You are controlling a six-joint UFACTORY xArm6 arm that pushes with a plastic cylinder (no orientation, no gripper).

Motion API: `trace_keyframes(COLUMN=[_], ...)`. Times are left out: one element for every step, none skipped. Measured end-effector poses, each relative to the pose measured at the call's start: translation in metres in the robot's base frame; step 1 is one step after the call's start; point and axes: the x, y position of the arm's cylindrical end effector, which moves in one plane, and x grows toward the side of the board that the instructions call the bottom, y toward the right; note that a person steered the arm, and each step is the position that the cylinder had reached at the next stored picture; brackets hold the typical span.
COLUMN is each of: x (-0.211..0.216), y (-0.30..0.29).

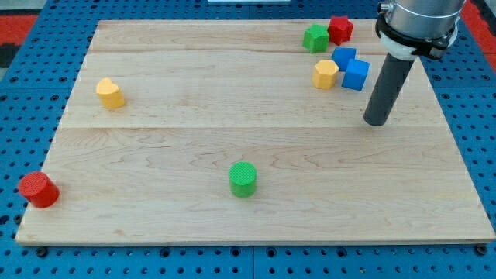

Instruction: Move green circle towards right

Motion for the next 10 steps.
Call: trace_keyframes(x=[0.045, 0.163, 0.183, 0.136, 0.078, 0.053, 0.069, 0.077, 0.046, 0.042], y=[-0.012, -0.068, -0.143, -0.201, -0.236, -0.217, -0.266, -0.255, -0.178, -0.136])
